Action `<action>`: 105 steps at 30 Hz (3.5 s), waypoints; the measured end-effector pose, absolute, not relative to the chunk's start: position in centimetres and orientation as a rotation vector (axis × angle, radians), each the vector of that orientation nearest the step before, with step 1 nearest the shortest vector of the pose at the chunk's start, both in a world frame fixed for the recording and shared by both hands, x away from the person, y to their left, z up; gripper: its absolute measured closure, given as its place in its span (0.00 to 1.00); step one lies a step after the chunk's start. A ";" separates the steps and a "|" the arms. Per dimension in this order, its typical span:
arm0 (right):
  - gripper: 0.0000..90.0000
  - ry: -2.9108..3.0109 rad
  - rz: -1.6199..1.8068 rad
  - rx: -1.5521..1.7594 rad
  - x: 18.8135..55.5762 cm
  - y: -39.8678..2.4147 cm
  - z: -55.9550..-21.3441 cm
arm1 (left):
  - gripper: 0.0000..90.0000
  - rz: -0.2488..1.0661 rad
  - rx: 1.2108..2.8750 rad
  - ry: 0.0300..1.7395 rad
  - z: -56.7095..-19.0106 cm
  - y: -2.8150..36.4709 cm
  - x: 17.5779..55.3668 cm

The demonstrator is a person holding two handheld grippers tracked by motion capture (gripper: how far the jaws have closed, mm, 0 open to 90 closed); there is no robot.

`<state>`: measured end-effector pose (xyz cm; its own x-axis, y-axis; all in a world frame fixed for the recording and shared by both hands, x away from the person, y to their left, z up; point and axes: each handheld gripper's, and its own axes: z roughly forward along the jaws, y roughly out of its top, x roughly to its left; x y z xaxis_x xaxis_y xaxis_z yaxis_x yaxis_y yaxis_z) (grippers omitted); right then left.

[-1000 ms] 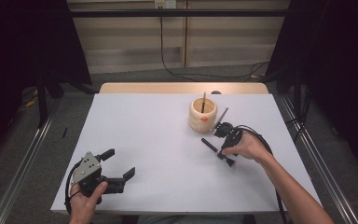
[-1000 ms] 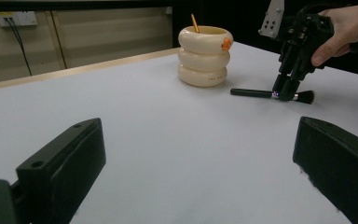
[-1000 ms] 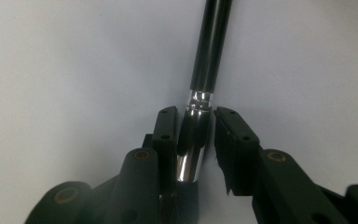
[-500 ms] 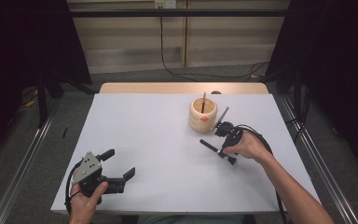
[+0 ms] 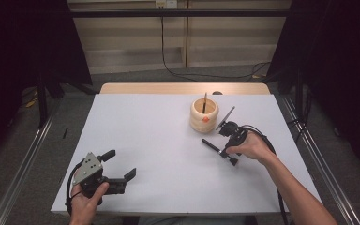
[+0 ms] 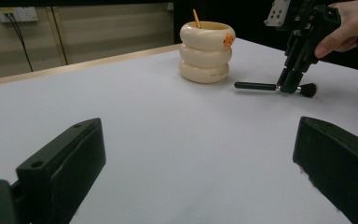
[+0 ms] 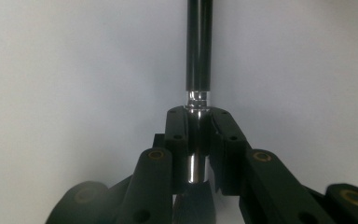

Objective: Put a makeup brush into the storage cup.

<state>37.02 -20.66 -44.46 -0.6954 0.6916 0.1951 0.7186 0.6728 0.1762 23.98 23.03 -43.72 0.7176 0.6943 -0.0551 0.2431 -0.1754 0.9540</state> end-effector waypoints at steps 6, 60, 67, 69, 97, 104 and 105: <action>0.87 -2.755 -0.452 -1.190 36.5 -21.1 -43.8 | 0.03 0.478 1.742 0.752 -43.7 23.1 24.0; 0.87 -2.714 -1.528 -1.164 32.6 -25.4 -39.9 | 0.03 0.480 1.733 0.752 -43.5 23.1 24.1; 0.87 -2.677 -1.638 -1.160 32.3 -25.6 -39.5 | 0.03 0.470 1.714 0.751 -43.5 23.3 24.0; 0.87 -2.671 -1.679 -1.153 32.2 -25.7 -39.3 | 0.03 0.470 1.716 0.753 -43.6 23.3 24.0; 0.87 -2.542 -1.881 -1.090 31.6 -25.8 -38.5 | 0.03 0.473 1.716 0.753 -43.5 23.5 23.9; 0.87 -2.535 -1.886 -1.002 31.0 -24.6 -38.2 | 0.03 0.474 1.718 0.752 -43.5 23.5 23.9; 0.87 -2.541 -1.885 -0.989 30.9 -24.4 -38.1 | 0.03 0.475 1.718 0.754 -43.5 23.5 23.9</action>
